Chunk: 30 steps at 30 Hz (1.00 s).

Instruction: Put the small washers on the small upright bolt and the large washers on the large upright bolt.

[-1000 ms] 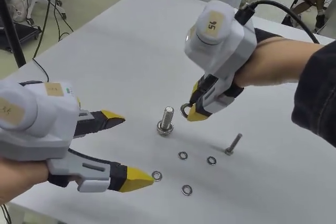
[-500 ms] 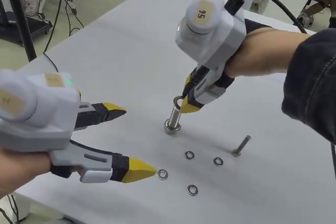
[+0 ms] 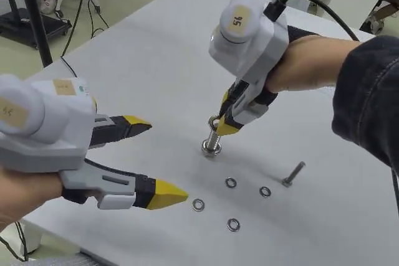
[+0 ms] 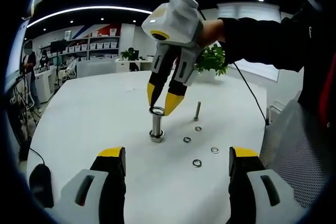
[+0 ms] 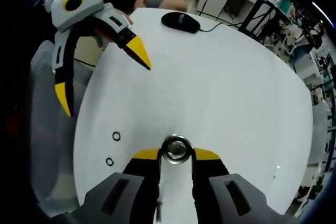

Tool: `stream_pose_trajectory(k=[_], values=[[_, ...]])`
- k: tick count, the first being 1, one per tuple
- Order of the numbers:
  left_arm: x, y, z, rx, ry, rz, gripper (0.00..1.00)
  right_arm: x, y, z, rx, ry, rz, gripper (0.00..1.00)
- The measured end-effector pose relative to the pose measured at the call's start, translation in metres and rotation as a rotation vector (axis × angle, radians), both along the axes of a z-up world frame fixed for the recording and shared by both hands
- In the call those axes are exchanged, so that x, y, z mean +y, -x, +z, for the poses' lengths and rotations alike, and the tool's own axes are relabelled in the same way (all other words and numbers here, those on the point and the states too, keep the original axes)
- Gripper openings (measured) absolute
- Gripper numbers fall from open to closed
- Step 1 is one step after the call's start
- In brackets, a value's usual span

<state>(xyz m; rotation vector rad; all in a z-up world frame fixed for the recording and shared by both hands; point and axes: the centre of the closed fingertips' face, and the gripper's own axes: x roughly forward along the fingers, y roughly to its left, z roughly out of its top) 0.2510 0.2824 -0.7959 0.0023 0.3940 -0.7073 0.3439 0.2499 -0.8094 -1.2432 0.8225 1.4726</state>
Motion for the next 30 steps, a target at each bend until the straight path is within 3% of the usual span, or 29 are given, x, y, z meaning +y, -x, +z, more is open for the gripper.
stream_pose_trajectory(k=[30], values=[[0.005,0.002,-0.001,0.002,0.004,0.005,0.80,0.000,-0.001,-0.019,0.019,0.039,-0.013,0.23]])
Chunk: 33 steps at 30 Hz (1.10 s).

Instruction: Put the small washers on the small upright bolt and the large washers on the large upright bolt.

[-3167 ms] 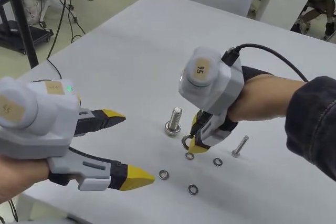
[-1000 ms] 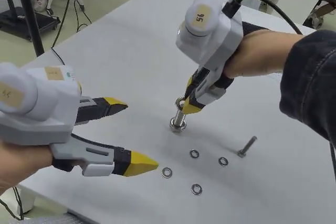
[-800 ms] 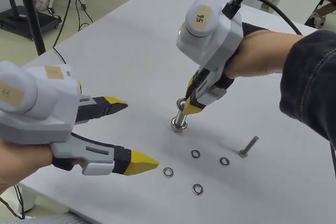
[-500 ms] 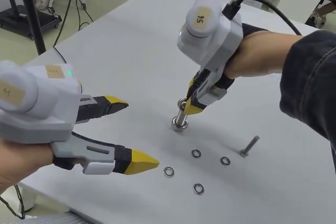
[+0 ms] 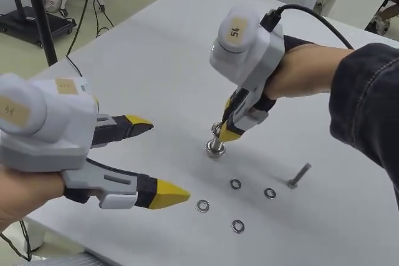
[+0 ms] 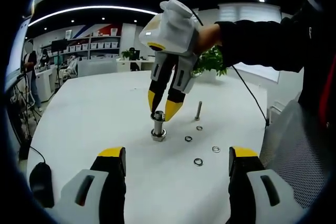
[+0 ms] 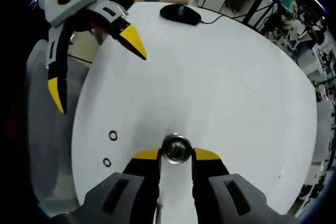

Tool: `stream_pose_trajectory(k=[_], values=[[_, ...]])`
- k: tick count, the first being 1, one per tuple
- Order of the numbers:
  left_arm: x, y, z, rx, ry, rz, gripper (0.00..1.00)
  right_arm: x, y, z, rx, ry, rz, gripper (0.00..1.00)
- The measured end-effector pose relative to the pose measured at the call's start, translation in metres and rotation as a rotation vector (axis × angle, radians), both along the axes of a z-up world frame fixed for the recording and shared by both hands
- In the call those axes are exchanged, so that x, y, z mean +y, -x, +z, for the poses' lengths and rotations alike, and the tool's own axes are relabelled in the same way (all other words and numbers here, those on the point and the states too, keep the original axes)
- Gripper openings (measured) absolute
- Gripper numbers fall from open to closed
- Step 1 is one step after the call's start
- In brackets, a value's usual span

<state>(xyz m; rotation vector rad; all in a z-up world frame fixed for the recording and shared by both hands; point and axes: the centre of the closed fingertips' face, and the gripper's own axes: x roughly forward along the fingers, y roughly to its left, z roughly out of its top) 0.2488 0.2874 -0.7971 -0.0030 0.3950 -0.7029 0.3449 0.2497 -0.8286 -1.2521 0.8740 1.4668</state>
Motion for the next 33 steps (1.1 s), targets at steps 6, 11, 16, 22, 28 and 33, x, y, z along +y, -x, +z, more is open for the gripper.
stream_pose_trajectory(k=[6,11,16,22,28,33], values=[[0.001,0.001,0.000,0.002,-0.002,0.002,0.80,0.000,0.003,-0.008,0.005,0.011,0.003,0.23],[0.002,0.002,0.000,0.003,-0.002,0.007,0.80,0.000,0.004,-0.014,0.009,0.017,0.000,0.23],[0.002,0.003,0.001,0.004,-0.002,0.010,0.80,-0.001,0.005,-0.019,0.012,0.020,-0.007,0.23],[0.003,0.003,0.001,0.004,-0.002,0.013,0.80,0.000,0.007,-0.026,0.020,0.020,-0.016,0.23],[0.004,0.003,0.001,0.005,-0.003,0.019,0.80,0.000,0.009,-0.028,0.030,0.015,-0.025,0.23],[0.005,0.004,0.000,0.006,-0.003,0.021,0.80,0.001,0.010,-0.029,0.031,0.013,-0.030,0.23]])
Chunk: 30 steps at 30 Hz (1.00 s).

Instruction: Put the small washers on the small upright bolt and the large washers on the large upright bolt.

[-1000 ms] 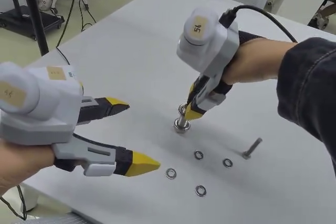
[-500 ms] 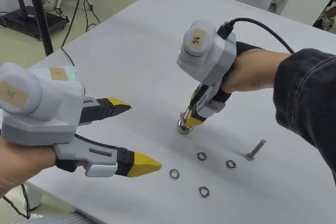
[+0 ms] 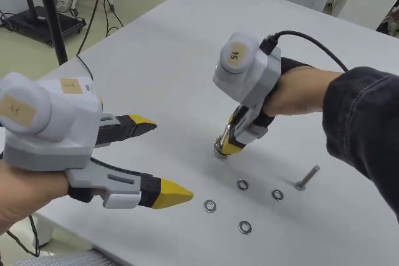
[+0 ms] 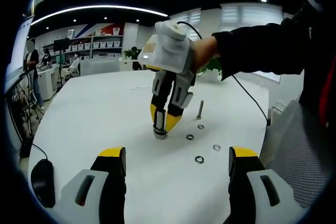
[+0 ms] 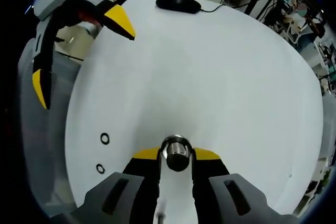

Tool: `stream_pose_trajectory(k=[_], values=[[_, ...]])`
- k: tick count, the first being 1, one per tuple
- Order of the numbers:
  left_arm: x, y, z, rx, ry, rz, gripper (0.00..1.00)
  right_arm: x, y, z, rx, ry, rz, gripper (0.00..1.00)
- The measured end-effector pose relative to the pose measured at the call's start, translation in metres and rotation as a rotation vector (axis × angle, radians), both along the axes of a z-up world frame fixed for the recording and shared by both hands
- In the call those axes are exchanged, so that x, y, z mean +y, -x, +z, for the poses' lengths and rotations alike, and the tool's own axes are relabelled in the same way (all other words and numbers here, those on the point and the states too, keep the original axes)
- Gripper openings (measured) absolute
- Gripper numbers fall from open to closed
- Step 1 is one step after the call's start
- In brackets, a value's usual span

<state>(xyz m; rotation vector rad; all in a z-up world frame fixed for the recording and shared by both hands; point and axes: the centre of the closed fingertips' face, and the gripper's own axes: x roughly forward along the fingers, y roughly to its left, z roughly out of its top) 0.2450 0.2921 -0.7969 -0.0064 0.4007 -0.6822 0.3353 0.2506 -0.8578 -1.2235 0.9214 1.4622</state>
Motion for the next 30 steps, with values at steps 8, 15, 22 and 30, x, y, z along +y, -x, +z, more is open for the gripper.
stream_pose_trajectory(k=[8,15,22,30], values=[[0.003,0.000,-0.001,0.002,0.000,0.006,0.80,-0.001,-0.001,-0.003,0.004,0.003,-0.003,0.23],[0.002,-0.001,-0.002,0.003,0.000,0.004,0.80,-0.001,-0.003,-0.004,0.008,0.001,-0.004,0.24],[0.002,-0.001,-0.002,0.004,-0.001,0.002,0.80,-0.001,-0.008,-0.006,0.008,-0.001,0.001,0.24],[0.001,-0.001,-0.001,0.002,-0.002,-0.001,0.80,0.000,-0.011,-0.001,-0.004,-0.017,0.002,0.30]])
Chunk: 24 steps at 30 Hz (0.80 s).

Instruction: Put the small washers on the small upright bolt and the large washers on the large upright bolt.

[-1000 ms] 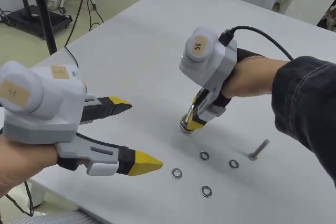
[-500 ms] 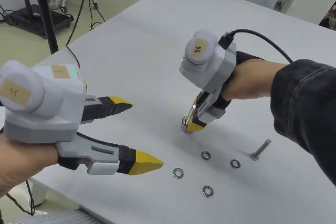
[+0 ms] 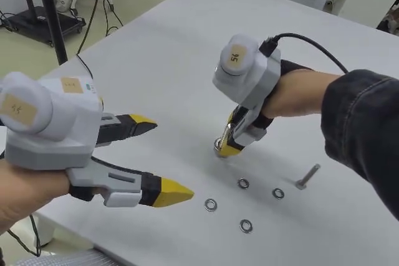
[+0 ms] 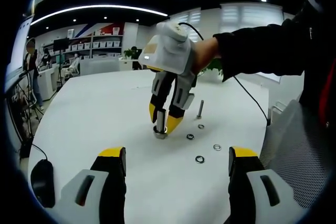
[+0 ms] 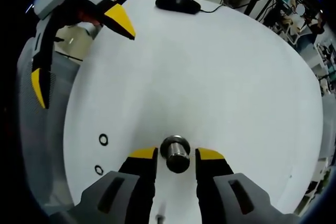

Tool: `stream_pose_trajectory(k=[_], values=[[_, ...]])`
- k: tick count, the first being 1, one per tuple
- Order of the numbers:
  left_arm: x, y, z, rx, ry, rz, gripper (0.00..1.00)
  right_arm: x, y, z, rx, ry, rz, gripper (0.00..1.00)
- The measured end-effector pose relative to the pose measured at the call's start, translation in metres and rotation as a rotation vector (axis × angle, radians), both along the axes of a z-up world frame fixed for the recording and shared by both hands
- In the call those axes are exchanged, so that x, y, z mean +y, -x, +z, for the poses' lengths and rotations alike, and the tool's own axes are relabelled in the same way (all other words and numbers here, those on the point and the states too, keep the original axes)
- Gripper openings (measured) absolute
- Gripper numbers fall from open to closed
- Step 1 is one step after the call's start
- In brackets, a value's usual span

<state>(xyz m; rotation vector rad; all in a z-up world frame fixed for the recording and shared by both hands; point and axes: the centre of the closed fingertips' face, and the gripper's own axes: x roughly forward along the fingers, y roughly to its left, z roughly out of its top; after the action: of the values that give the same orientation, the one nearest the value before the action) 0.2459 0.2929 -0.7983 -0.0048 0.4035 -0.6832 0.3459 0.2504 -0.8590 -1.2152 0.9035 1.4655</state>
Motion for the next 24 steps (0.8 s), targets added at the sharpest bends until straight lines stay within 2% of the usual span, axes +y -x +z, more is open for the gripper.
stream_pose_trajectory(k=[13,21,24], values=[[-0.007,-0.001,0.003,-0.003,-0.005,-0.020,0.80,-0.020,-0.007,0.014,-0.018,-0.027,-0.033,0.36],[-0.012,-0.003,0.005,-0.007,-0.006,-0.037,0.80,-0.036,-0.006,0.027,-0.045,-0.041,-0.046,0.37],[-0.013,-0.004,0.004,-0.005,-0.007,-0.041,0.80,-0.039,-0.005,0.028,-0.051,-0.046,-0.045,0.37]])
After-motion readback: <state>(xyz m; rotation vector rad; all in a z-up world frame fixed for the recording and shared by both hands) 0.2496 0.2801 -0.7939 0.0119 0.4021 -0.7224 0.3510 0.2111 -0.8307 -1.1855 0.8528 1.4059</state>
